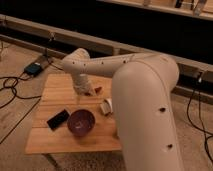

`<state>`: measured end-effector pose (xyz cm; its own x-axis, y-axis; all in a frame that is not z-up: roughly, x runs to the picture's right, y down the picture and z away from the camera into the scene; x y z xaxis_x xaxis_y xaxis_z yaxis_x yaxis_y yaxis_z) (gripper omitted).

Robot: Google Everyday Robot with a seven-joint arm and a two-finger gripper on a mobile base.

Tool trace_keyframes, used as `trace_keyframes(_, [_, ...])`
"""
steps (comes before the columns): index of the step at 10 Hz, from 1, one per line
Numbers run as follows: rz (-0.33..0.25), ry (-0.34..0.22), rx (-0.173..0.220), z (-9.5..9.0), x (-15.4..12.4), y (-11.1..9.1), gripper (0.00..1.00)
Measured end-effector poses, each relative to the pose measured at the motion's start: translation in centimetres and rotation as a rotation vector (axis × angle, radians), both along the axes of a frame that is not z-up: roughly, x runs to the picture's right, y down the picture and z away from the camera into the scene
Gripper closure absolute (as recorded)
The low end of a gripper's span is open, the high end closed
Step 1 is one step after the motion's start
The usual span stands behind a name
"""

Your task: Drag the pepper across the table

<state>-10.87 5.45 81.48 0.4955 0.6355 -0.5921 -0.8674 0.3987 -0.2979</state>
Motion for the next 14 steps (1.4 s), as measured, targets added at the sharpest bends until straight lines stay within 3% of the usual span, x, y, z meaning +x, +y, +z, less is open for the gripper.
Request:
trace_keyframes(3, [-0.118, -0.103, 0.006, 4.1, -0.6, -2.3, 0.35])
trace_keyframes(6, [-0.205, -0.158, 0.010, 7.3, -0.6, -3.4, 0.35])
trace_keyframes(12, [-0.353, -0.219, 0.009, 11.9, -2.5, -3.4, 0.35])
trace_keyframes(14, [-0.372, -0.224, 0.010, 12.9, -2.5, -3.7, 0.35])
